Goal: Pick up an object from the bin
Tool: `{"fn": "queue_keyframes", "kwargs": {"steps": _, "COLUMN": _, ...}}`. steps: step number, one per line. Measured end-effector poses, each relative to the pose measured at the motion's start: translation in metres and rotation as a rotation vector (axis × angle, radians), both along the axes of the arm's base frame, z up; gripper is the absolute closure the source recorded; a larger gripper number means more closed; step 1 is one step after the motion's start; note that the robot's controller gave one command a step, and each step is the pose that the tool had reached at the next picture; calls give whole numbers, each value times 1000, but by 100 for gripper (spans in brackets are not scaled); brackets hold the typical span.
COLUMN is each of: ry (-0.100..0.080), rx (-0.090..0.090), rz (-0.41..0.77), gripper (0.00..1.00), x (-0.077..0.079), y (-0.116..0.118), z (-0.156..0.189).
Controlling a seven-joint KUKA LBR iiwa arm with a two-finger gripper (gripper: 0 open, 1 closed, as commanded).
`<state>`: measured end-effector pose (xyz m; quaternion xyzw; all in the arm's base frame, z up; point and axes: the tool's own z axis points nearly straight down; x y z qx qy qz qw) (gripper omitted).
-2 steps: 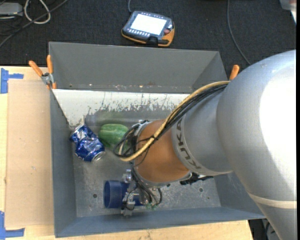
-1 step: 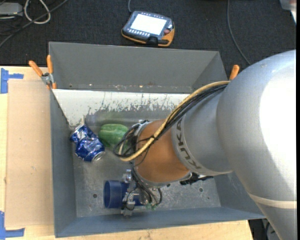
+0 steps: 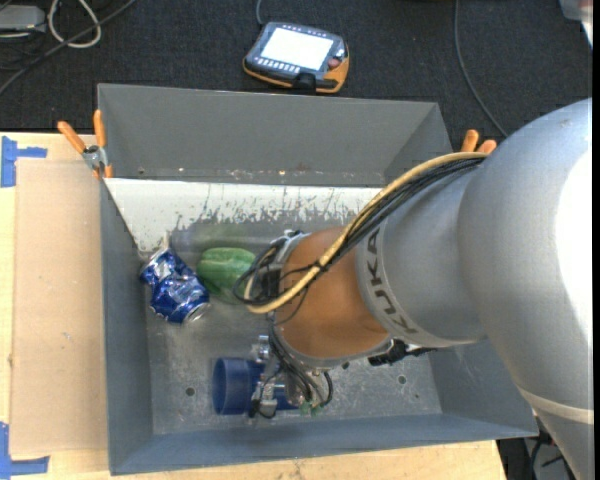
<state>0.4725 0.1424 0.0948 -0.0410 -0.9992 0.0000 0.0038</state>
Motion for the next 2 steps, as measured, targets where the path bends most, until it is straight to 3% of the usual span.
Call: {"fn": "queue_keyframes", "kwargs": {"steps": 2, "ry": -4, "rx": 2, "rz": 1, "gripper": 100, "x": 1, "y": 0, "z": 58}}
